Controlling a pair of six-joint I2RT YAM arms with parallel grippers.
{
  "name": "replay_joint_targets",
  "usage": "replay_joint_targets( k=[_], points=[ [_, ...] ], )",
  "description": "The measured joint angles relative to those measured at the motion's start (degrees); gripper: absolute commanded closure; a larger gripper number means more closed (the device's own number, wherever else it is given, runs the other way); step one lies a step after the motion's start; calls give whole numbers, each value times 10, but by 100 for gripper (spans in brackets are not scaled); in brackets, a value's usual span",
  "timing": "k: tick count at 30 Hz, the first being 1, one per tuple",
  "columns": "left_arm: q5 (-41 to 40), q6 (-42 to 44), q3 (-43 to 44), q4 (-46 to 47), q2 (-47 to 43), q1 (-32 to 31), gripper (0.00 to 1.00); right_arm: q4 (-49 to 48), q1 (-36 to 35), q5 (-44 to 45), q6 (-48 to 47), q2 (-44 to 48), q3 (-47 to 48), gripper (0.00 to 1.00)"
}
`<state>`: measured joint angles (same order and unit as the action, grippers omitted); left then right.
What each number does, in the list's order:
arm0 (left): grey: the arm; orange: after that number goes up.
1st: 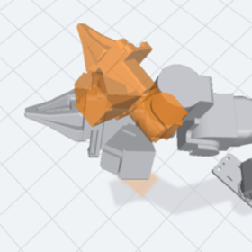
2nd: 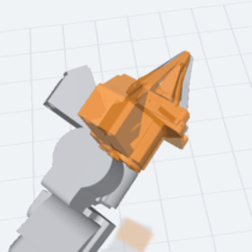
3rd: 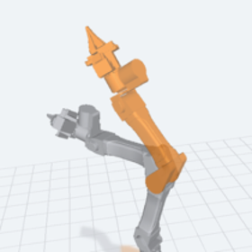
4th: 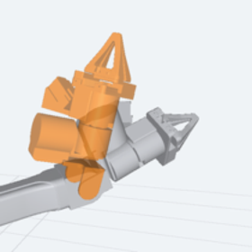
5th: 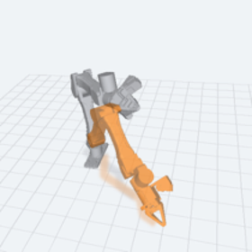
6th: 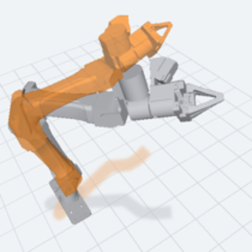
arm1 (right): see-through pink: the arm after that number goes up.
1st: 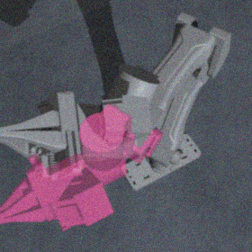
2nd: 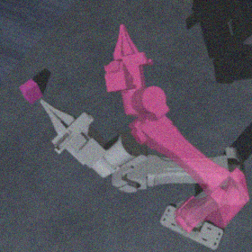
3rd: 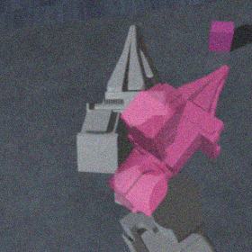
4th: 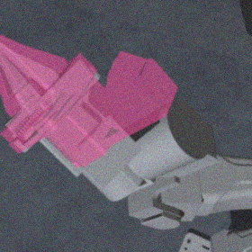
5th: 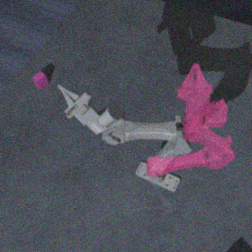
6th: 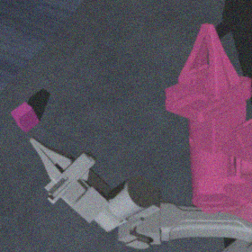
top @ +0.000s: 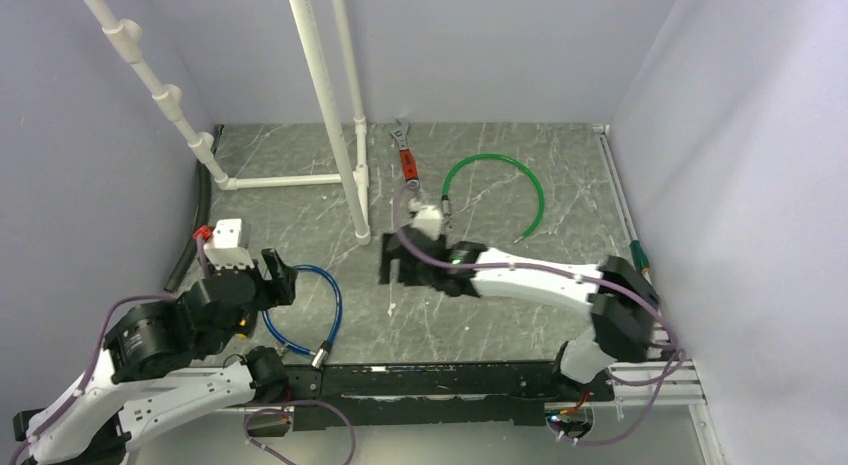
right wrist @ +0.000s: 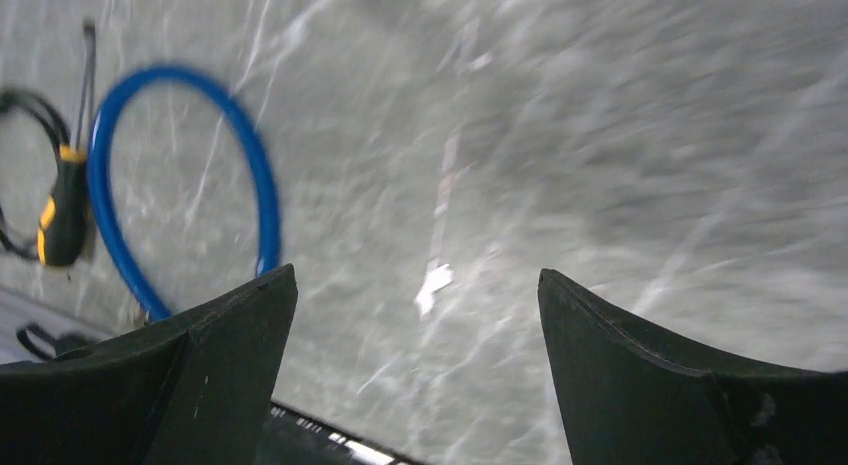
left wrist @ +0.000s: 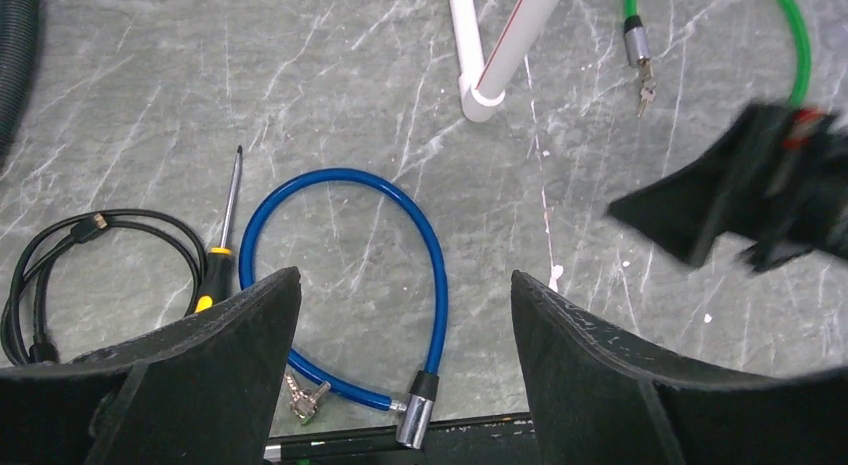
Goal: Unlock with the key
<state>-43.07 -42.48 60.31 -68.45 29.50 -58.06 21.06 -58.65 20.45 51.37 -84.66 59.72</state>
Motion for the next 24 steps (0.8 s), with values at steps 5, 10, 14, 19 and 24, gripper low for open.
replay_joint_targets(
  k=[5,10,14,19,24],
  points=[
    [-11,0,-2,0,-35,0,21,56,-110,7,57,-141,128,11],
    [-13,0,-2,0,-38,0,21,95,-156,1,113,-227,217,14],
    [-13,0,-2,0,-39,2,21,123,-179,0,148,-289,289,18],
    [-12,3,-3,1,-62,6,21,144,-198,-12,168,-370,363,29],
    [-12,10,-7,2,-75,15,21,170,-202,-20,177,-419,393,53]
  ],
)
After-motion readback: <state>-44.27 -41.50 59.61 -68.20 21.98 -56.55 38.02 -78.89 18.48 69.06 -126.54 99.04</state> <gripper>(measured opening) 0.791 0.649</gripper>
